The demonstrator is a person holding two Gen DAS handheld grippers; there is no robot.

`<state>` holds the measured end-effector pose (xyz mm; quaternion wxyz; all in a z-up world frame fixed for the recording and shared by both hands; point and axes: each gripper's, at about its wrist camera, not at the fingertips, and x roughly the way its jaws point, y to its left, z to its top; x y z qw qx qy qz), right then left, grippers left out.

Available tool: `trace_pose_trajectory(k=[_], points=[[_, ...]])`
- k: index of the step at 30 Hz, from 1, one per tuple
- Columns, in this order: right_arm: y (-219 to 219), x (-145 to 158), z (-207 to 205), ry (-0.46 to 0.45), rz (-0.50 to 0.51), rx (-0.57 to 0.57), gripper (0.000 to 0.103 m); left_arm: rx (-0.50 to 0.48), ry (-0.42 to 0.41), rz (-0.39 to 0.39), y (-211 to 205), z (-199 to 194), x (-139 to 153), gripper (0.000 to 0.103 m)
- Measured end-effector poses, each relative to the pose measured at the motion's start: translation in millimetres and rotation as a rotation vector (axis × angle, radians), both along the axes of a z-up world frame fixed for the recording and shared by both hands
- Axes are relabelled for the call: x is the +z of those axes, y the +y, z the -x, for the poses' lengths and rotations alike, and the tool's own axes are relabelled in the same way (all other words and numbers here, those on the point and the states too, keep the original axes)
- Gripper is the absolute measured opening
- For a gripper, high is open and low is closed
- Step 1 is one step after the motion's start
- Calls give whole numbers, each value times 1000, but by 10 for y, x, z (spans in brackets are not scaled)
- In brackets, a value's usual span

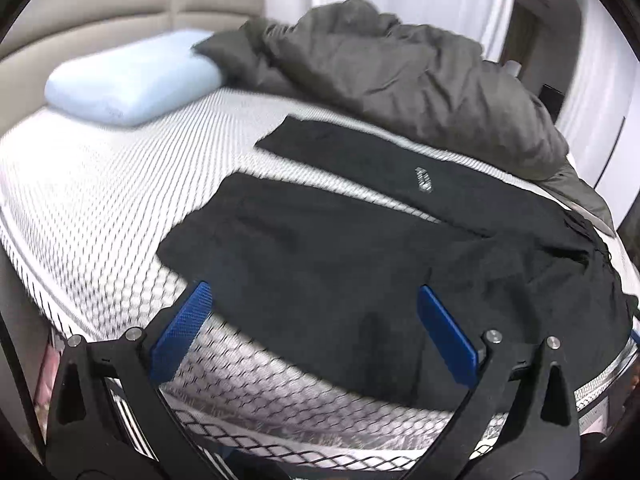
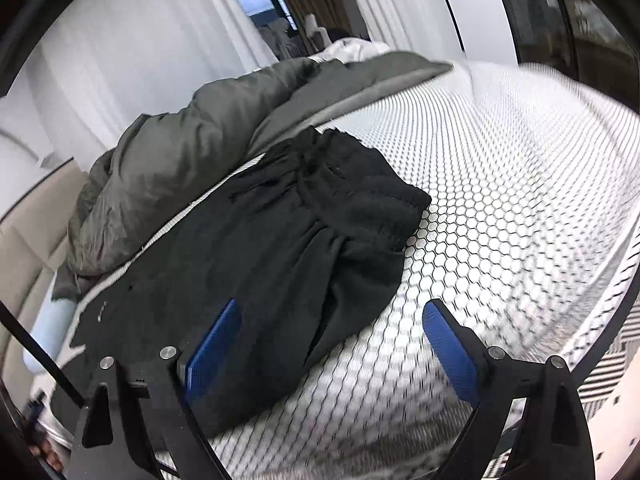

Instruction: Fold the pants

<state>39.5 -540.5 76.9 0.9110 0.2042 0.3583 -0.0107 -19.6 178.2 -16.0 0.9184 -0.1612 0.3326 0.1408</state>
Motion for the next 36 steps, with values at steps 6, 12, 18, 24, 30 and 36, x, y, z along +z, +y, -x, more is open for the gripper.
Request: trace_pose_trajectory(k=[6, 12, 18, 24, 30, 36], points=[[-75, -107, -289, 13, -41, 5, 54, 24, 25, 84, 239, 64, -123, 101], [111, -72, -67, -7, -11, 14, 8, 34, 49, 198, 485, 117, -236, 98], [-153, -140, 456, 6, -109, -10, 5, 28, 66, 242, 575, -99, -312, 80], [-139, -12, 492, -33, -115, -7, 63, 135, 55, 278, 689, -289, -379, 24], [-204, -51, 141, -23, -168, -33, 60, 188, -2, 329, 879, -330, -453, 2], [119, -43, 88, -1, -99, 10, 9, 257, -16, 310, 1133, -212, -454, 2]])
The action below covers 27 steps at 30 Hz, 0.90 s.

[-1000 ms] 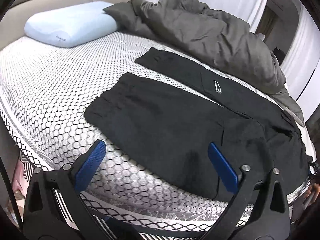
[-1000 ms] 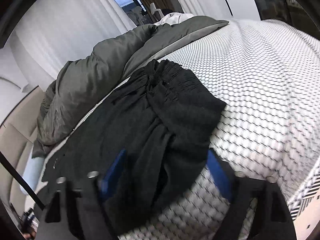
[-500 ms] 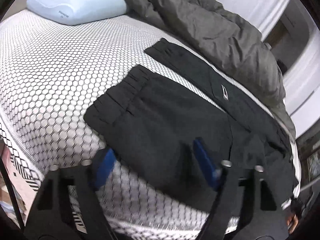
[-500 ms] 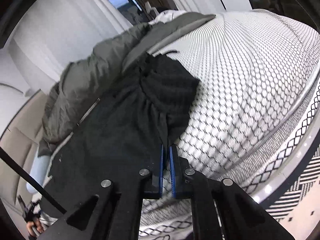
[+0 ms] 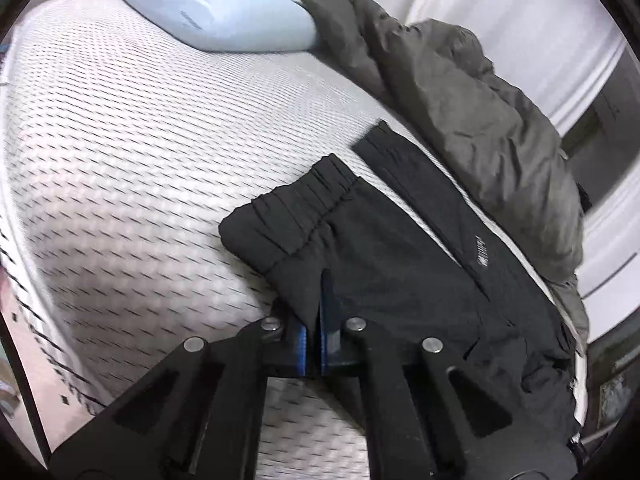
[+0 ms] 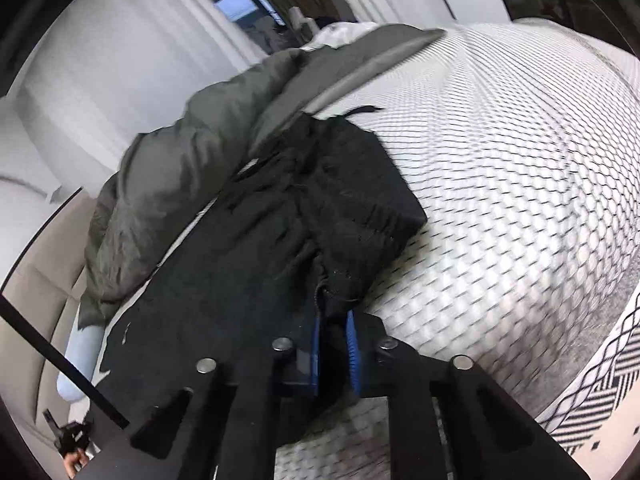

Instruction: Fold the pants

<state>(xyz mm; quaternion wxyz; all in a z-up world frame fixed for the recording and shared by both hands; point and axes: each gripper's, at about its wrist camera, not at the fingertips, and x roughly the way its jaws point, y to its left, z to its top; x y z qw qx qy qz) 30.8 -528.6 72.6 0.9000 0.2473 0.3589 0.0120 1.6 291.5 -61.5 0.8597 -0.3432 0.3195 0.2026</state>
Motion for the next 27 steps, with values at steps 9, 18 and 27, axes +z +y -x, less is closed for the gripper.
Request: trace_pose_trajectory(k=[9, 18, 27], points=[[-58, -88, 393, 37, -7, -27, 18, -51, 61, -78, 39, -6, 243, 23], [204, 600, 408, -115, 298, -108, 95, -71, -15, -212, -181, -158, 1003, 92], [910, 825, 75, -194, 294, 42, 102, -253, 95, 73, -335, -1645, 471, 76]])
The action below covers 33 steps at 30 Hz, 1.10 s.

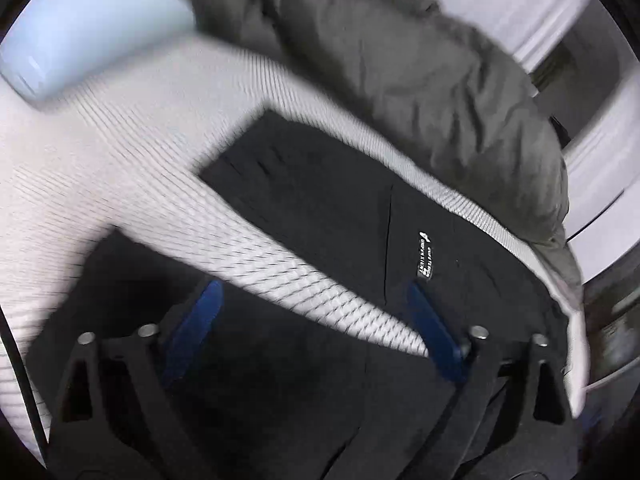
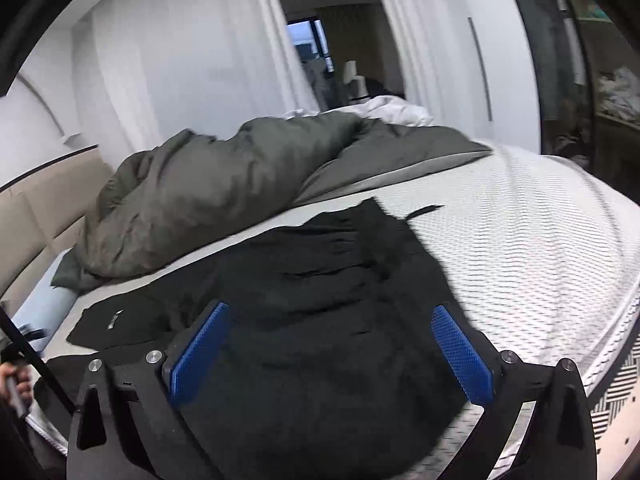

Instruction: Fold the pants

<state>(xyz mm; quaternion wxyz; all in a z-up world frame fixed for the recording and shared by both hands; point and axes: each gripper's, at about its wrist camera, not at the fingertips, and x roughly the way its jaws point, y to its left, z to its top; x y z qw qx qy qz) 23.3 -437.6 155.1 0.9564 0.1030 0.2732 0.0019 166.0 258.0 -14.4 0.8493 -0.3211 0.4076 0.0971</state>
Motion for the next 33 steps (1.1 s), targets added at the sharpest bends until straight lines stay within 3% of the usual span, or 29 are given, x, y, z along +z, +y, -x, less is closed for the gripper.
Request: trace_pose_trajectory(k=[3, 4, 5, 6, 8, 11, 16, 17, 19, 20, 21, 23, 25, 27, 29, 31, 33], points=[[59, -38, -1, 7, -9, 7, 102, 57, 50, 174, 162, -353, -343, 52], [46, -63, 24, 13, -16, -3, 102, 81, 43, 198, 211, -432, -401, 44], [41, -73, 36, 17, -21, -7, 102, 105, 45, 186, 240, -472, -414, 18], [29, -81, 50, 21, -20, -17, 102, 119, 41, 176, 277, -506, -396, 4], [18, -107, 81, 29, -8, -37, 102, 131, -4, 189, 365, -481, -376, 1], [-92, -127, 80, 53, 7, -61, 102, 174, -30, 135, 525, -417, -253, 1], [-209, -123, -98, 90, 28, -47, 102, 212, 52, 89, 655, -376, -200, 8], [-221, -114, -177, 109, 34, -33, 102, 207, 52, 76, 650, -340, -175, 14], [-234, -84, -354, 144, 51, -12, 102, 185, 36, 27, 541, -223, -4, 40], [-239, -68, -451, 161, 51, 7, 102, 174, 21, 5, 475, -144, 92, 63], [-244, -50, -568, 172, 46, 29, 102, 161, -10, -21, 391, -31, 221, 77], [-254, -22, -873, 188, 22, 78, 102, 136, -65, -76, 217, 233, 436, 85], [-298, -18, -1240, 202, -23, 99, 102, 107, -76, -115, 17, 480, 583, 89], [-311, -55, -1619, 229, -81, 129, 102, 47, -68, -131, -239, 657, 591, 89], [-325, -147, -2043, 250, -78, 104, 99, -3, -34, -172, -442, 851, 510, 89], [-324, -310, -2468, 300, -31, 73, 90, -36, 16, -261, -658, 934, 342, 89], [-339, -534, -2825, 383, -4, 27, 64, -19, 91, -300, -680, 949, 181, 89]])
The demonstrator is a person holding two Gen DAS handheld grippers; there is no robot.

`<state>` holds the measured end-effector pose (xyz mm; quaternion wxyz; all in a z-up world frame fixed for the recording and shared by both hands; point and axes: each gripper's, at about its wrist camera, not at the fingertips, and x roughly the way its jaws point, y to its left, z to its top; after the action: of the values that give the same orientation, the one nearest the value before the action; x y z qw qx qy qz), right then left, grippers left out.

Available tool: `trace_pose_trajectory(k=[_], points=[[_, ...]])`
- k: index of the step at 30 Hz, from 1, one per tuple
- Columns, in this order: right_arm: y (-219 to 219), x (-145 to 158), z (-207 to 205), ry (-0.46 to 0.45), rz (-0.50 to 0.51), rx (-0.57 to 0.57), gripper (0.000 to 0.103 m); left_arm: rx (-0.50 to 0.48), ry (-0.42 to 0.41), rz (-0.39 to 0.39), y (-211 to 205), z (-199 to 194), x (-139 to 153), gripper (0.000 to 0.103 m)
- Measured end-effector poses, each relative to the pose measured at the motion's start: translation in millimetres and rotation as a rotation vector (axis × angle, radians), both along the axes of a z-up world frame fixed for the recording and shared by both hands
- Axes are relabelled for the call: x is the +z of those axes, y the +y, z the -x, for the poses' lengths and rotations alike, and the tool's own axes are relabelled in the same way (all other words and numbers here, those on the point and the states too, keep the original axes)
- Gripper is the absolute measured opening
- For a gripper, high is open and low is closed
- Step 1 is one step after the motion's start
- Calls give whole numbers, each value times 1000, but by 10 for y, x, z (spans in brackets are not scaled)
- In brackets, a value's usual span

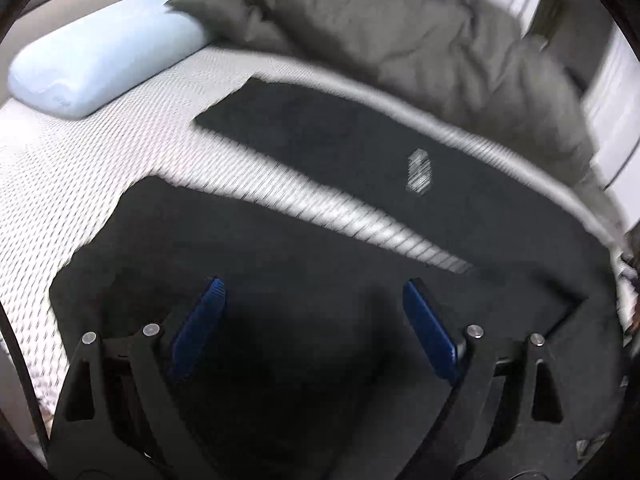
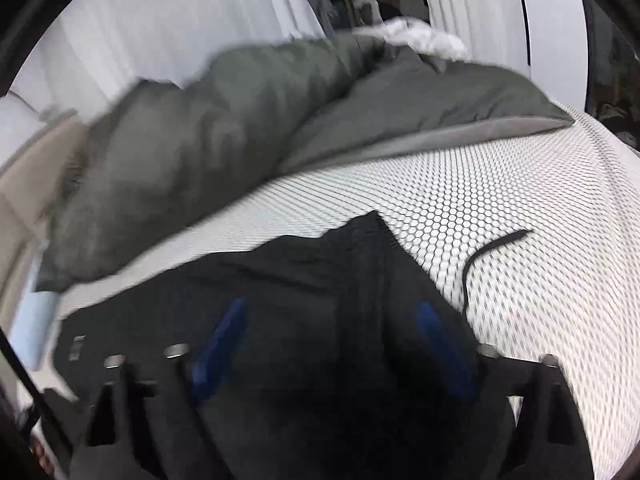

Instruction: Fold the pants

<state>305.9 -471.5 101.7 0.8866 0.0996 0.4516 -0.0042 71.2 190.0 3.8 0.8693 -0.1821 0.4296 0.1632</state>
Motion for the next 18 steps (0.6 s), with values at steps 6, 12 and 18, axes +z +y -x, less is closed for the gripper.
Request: trace_pose_trajectory(k=[6, 12, 18], points=[[129, -88, -329, 21, 144, 53, 5, 48, 12, 9, 116, 149, -155, 89], [-192, -51, -468, 85, 155, -62, 17, 71, 5, 6, 201, 145, -176, 89], [-287, 583, 791, -169, -16, 0, 96, 94, -80, 74, 488, 376, 20, 91]])
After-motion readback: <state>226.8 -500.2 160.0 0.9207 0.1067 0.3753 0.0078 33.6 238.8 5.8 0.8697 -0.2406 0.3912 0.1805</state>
